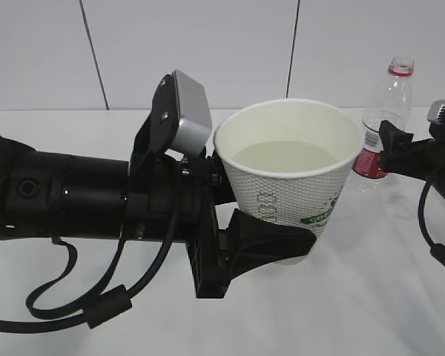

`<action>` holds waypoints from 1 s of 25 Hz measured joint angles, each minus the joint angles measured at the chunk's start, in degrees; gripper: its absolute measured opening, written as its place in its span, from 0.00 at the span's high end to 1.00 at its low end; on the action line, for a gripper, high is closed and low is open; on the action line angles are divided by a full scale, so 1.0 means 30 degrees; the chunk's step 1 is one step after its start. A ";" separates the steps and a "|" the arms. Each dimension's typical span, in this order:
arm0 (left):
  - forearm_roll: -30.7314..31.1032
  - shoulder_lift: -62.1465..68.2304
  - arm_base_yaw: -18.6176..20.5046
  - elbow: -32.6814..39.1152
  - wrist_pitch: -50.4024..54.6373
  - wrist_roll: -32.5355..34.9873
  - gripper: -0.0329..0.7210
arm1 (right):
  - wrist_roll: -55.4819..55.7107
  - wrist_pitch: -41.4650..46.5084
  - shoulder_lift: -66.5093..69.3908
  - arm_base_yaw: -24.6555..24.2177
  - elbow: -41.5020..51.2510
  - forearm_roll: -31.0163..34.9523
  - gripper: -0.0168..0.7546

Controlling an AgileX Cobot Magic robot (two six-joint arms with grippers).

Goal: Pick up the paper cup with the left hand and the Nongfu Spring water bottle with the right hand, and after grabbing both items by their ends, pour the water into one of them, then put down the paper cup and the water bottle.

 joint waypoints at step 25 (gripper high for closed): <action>-0.0530 0.0000 0.0000 0.0000 0.0697 0.0000 0.29 | 0.0163 -0.0086 -0.4059 0.0000 0.5007 -0.0468 0.21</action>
